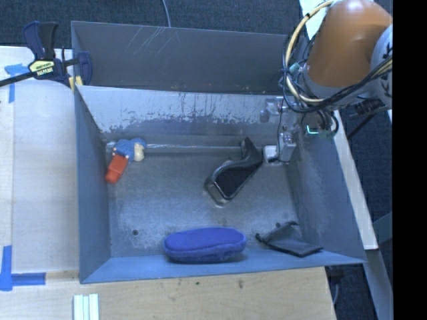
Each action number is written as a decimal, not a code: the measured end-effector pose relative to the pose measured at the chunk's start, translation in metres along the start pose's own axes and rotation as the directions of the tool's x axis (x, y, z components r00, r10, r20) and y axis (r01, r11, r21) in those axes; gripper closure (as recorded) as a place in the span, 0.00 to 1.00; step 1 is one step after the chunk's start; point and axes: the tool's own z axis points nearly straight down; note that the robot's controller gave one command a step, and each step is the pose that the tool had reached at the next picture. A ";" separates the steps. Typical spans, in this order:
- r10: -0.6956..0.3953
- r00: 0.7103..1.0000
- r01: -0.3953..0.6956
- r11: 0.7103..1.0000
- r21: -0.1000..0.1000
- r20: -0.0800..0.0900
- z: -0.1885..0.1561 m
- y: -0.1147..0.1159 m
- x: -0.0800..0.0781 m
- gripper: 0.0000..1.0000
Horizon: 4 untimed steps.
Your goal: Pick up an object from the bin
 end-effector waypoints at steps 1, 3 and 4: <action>0.123 0.992 -0.123 0.992 0.000 0.001 0.102 0.023 0.001 0.00; 0.084 0.996 -0.084 0.996 -0.001 0.002 0.129 0.009 0.004 1.00; 0.078 0.997 -0.078 0.997 -0.003 0.017 0.022 0.057 0.005 1.00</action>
Offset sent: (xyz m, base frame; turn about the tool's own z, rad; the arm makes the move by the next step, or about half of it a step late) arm -0.0003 0.0230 -0.0988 0.1246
